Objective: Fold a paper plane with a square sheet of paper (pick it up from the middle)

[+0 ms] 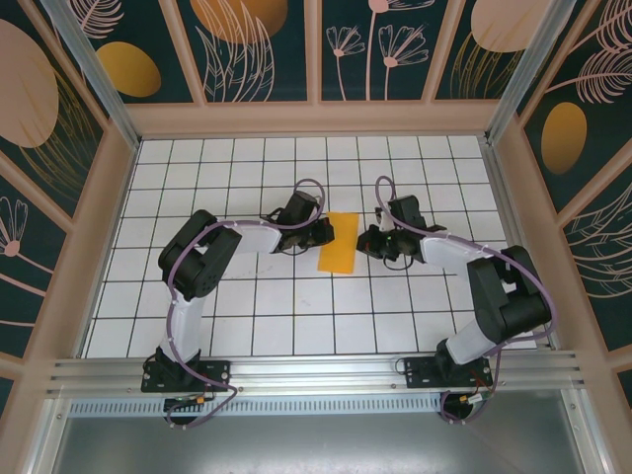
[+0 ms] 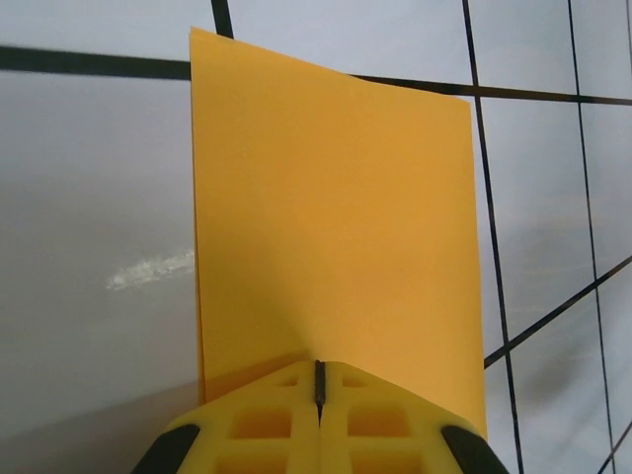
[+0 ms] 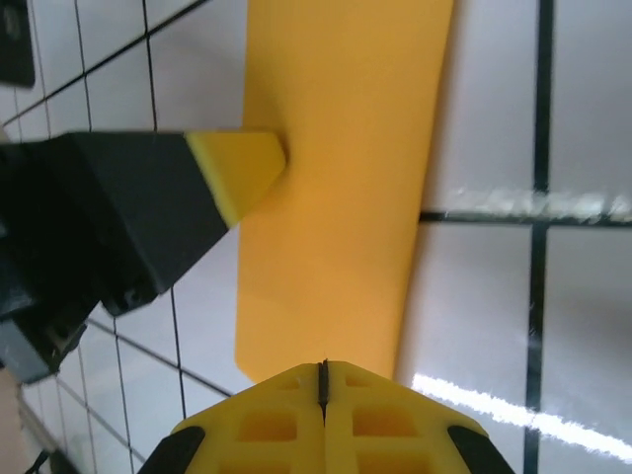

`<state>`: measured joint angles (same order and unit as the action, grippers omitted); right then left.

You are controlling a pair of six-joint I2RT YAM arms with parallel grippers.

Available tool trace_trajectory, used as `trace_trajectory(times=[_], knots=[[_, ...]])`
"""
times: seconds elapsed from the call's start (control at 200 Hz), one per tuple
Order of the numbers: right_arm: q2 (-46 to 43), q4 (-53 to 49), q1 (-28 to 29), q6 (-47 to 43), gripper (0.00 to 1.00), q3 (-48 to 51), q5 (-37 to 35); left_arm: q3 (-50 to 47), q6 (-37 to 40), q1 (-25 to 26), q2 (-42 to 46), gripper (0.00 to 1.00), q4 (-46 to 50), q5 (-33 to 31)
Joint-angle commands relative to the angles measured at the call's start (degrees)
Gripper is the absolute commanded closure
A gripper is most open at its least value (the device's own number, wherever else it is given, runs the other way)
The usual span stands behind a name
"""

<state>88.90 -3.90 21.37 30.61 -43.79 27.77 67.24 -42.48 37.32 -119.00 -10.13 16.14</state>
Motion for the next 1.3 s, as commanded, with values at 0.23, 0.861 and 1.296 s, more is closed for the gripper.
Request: trace_trajectory(times=[0.23, 0.861, 1.296], knots=[[-1.43, -1.51, 0.73, 3.31, 1.00, -0.73, -7.27, -1.81, 23.77, -1.05, 3.88, 1.00, 18.08, -9.14], [15.79, 8.03, 5.13, 5.25, 1.00, -13.65, -1.08, -3.45, 25.93, -1.37, 14.32, 0.90, 12.78, -8.60], [30.22, -9.04, 7.42, -0.13, 1.00, -30.93, -10.14, -19.65, -4.77, -1.17, 31.29, 0.82, 2.44, -8.86]])
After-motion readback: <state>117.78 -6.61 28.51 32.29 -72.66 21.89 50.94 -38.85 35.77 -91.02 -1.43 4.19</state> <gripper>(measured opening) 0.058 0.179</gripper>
